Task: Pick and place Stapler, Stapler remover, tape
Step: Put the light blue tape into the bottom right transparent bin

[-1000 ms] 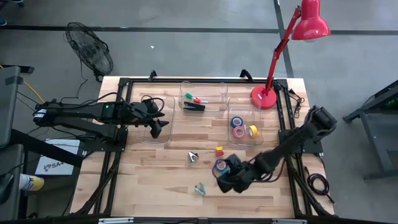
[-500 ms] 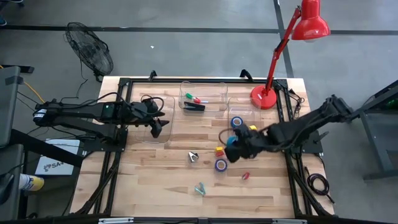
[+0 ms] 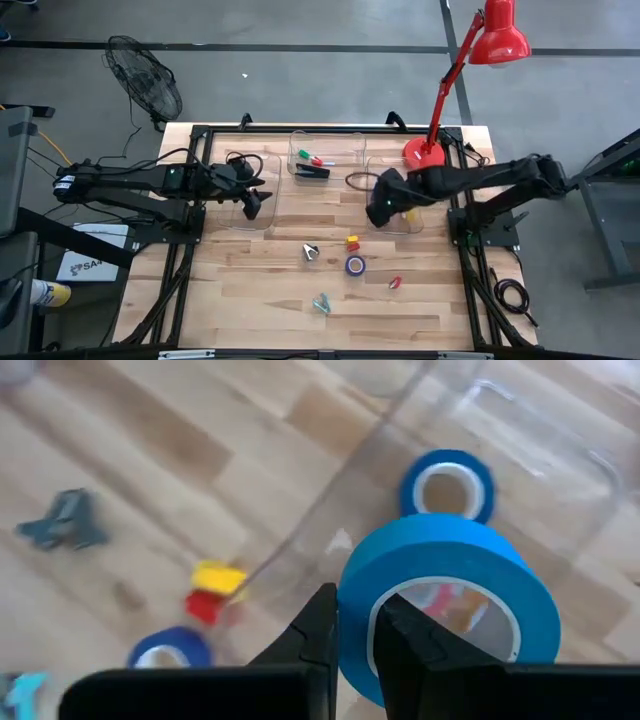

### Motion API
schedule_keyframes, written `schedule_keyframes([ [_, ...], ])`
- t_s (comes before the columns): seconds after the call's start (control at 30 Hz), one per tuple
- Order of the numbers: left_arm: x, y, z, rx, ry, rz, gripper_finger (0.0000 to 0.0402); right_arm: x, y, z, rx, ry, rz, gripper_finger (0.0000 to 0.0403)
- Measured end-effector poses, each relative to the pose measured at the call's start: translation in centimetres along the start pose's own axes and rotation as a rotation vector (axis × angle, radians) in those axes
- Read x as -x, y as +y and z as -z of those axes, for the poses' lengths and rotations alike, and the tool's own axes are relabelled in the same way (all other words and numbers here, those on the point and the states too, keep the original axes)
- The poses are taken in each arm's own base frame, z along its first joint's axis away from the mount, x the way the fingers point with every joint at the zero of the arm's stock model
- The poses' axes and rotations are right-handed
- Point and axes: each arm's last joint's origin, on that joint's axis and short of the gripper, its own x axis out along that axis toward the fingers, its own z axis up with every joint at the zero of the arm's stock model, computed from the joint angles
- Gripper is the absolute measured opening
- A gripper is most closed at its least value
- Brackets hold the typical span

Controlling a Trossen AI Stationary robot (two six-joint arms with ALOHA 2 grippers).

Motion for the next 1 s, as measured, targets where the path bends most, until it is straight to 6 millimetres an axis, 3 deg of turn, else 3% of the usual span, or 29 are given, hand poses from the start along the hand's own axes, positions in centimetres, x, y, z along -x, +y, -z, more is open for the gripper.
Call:
schedule_keyframes([
  [0.2, 0.0, 0.1, -0.1, 0.015, -0.021, -0.037, 0.023, -2.8, -3.1, -1.0, -0.086, 0.056, 0.08, 0.0032],
  [0.57, 0.0, 0.2, 0.0, 0.039, -0.033, -0.069, 0.023, -8.1, -7.8, -1.2, -0.159, 0.081, 0.039, 0.0035],
  [0.73, 0.0, 0.3, -0.1, 0.061, -0.045, -0.085, 0.023, -9.2, -9.1, -1.0, -0.179, 0.091, 0.04, 0.0044],
  [1.0, 0.0, 0.3, -0.1, 0.085, -0.049, -0.088, 0.023, -9.5, -9.6, -0.8, -0.15, 0.123, 0.022, 0.009],
])
